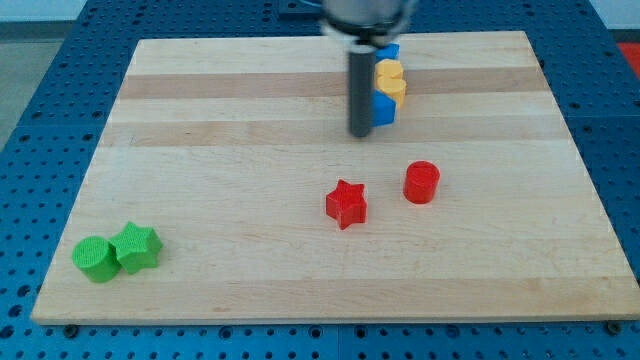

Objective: Move the blue triangle diagonally top left to the red star

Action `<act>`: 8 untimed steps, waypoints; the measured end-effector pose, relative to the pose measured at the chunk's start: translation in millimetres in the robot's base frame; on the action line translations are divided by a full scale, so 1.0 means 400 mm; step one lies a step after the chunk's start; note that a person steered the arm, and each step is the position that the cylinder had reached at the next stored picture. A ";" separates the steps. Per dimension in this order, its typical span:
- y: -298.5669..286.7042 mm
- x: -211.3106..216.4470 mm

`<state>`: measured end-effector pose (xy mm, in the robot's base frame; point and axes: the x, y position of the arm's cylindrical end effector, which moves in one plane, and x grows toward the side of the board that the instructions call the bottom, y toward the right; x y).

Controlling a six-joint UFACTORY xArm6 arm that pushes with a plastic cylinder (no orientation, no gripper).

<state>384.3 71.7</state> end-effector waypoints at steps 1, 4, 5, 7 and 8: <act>0.189 -0.007; -0.030 -0.103; -0.193 -0.042; -0.055 -0.073; -0.033 -0.017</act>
<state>377.6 58.4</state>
